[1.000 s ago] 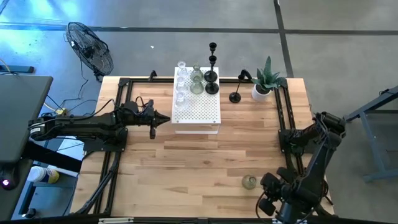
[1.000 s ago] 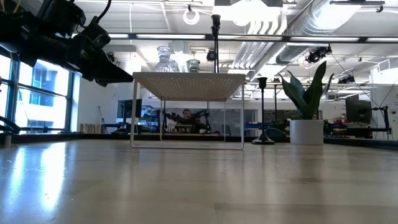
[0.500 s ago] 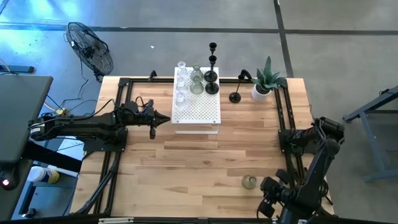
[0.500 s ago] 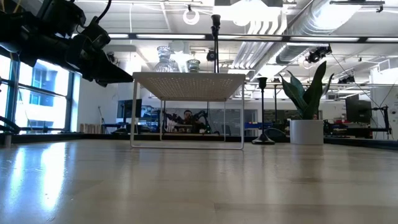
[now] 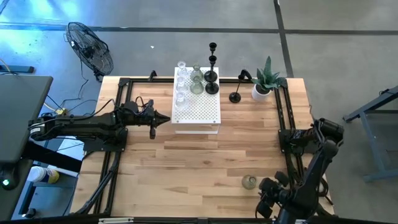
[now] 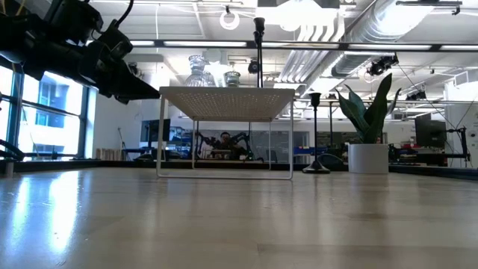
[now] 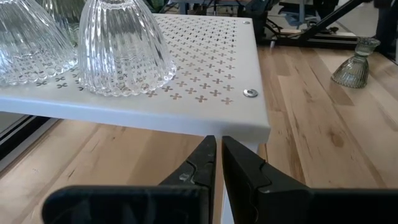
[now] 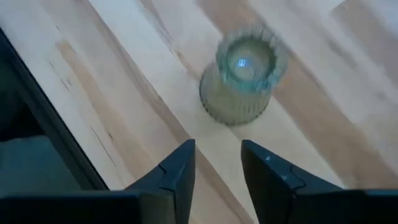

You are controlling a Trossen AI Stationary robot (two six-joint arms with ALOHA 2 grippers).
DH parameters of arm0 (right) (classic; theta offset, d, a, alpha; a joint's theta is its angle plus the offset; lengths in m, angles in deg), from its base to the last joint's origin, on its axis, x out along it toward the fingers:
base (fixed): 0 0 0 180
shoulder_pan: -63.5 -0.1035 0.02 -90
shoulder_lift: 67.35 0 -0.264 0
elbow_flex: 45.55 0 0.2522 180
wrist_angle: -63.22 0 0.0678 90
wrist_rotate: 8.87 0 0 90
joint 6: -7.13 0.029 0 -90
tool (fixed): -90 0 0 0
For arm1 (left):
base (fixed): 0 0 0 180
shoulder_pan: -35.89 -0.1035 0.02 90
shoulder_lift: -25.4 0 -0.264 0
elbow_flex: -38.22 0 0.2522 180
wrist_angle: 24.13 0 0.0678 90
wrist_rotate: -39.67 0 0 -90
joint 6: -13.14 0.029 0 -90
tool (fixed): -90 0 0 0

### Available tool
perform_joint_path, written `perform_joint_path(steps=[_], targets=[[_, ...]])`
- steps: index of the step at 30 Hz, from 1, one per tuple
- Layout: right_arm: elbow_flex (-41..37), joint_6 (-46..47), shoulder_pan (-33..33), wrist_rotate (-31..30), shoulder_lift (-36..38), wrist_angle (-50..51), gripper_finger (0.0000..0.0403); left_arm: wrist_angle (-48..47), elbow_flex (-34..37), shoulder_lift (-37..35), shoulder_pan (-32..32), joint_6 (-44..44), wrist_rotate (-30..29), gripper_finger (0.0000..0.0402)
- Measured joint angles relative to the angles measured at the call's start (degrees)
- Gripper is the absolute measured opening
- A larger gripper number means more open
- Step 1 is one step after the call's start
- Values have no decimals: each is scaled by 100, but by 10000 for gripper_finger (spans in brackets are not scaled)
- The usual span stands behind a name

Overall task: Pick & Place candle stick holders
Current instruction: Put the green glass candle holder on the shelf aligned with the other green glass candle holders

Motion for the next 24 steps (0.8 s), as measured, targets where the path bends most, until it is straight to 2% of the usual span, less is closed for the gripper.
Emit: perform_joint_path(steps=[4,6,9,13,18,24], targets=[[-456,-86,-11,446,17,-759,120,2,0,0,-1,0,0,23],[-535,7,-43,545,48,-812,115,18,0,0,-2,0,0,23],[-546,39,-67,522,52,-817,107,18,0,2,-1,0,-2,24],[-546,240,-59,197,54,-815,107,62,0,0,-2,-2,-81,23],[-546,374,71,457,56,-815,146,-53,0,1,0,-138,185,24],[-546,241,148,285,56,-797,218,-167,0,2,-2,-578,167,23]])
